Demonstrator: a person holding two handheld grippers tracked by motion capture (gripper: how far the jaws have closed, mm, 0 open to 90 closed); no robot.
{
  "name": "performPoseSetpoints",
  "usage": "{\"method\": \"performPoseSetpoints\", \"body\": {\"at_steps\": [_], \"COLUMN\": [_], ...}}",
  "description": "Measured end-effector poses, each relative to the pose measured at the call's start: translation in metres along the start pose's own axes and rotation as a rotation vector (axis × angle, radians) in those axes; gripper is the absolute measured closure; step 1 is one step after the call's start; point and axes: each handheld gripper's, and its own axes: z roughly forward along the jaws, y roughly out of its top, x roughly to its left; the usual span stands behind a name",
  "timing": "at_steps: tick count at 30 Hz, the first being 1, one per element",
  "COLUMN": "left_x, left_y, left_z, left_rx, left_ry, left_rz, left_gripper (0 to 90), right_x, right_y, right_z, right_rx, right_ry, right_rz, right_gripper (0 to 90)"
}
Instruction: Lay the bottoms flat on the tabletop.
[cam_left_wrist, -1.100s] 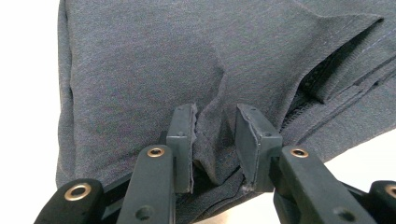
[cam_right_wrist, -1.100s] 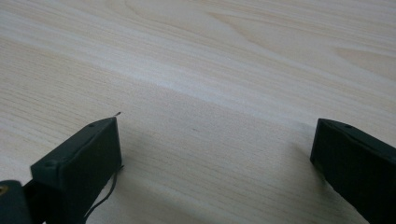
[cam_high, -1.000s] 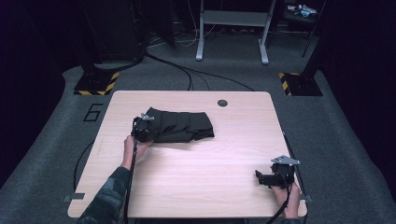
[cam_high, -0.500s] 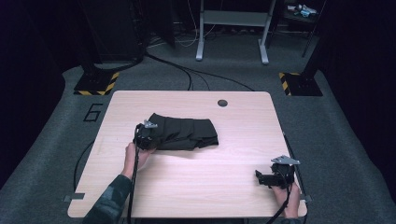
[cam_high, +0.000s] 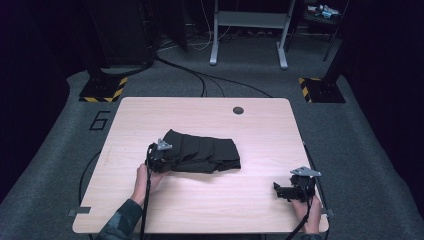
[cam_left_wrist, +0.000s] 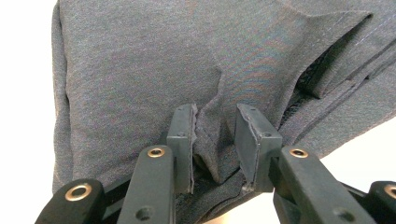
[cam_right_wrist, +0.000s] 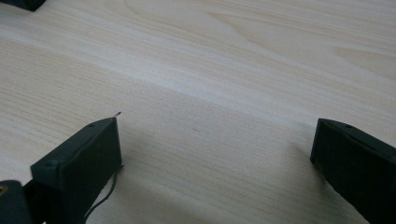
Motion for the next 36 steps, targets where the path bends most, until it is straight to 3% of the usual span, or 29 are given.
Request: {"method": "performPoseSetpoints", "body": {"at_steps": [15, 23, 27, 31, 34, 36], "left_x": [-0.028, -0.055, -0.072, -0.084, -0.084, -0.085], "left_y": [-0.009, -0.011, -0.012, -0.012, -0.007, -0.005], "left_z": [-0.008, -0.006, -0.003, -0.002, -0.006, -0.008], "left_rx": [-0.001, -0.02, -0.048, -0.063, -0.065, -0.066], "left_ry": [-0.028, -0.056, -0.079, -0.105, -0.087, -0.085], "left_rz": [0.007, 0.002, -0.026, -0.009, 0.019, 0.034], "left_gripper": [67.8, 67.7, 67.6, 66.8, 55.8, 37.7], "right_x": [0.0, 0.0, 0.0, 0.0, 0.0, 0.0], "right_y": [0.0, 0.0, 0.0, 0.0, 0.0, 0.0], "right_z": [0.0, 0.0, 0.0, 0.0, 0.0, 0.0], "right_rx": [0.0, 0.001, 0.0, -0.001, 0.0, 0.0], "right_ry": [0.0, 0.001, 0.002, 0.002, 0.001, 0.001], "right_rz": [0.0, 0.003, 0.0, -0.002, 0.002, 0.002], "right_gripper": [1.1, 1.1, 1.1, 1.1, 1.5, 1.5]}}
